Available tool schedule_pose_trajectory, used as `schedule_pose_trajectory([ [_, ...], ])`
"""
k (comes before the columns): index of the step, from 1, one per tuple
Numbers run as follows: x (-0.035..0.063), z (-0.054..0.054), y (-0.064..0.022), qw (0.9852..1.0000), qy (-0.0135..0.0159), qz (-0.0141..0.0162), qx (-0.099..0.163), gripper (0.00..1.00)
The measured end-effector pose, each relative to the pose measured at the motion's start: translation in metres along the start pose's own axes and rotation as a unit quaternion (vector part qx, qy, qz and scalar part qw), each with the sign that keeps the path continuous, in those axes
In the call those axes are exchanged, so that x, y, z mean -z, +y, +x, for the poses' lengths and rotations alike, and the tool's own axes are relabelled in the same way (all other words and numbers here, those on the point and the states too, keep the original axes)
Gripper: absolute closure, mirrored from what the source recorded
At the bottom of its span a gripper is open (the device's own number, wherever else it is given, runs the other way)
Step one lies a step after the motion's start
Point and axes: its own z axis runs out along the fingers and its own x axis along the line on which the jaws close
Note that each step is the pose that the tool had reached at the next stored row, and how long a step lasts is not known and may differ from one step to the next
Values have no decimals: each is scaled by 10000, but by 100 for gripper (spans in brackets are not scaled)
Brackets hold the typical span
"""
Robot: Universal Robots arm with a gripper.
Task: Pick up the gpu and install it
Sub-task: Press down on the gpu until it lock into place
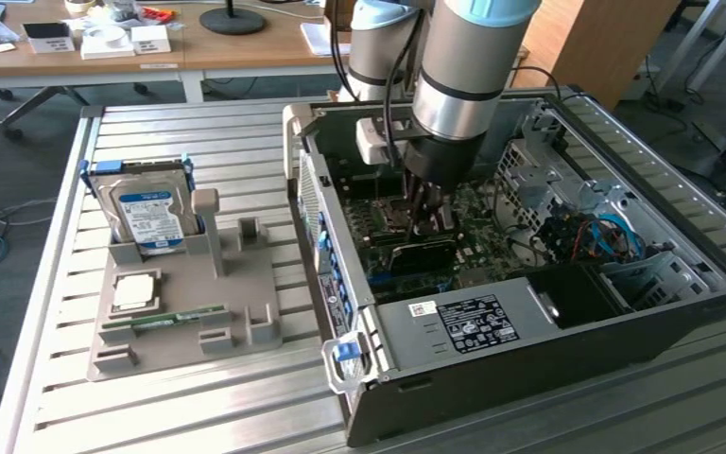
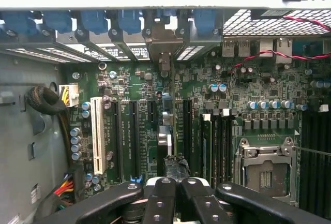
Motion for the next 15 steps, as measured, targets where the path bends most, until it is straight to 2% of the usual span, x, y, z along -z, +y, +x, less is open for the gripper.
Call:
schedule_pose_trajectory([
  [15, -54, -7, 1, 10000, -4, 1, 0, 89],
])
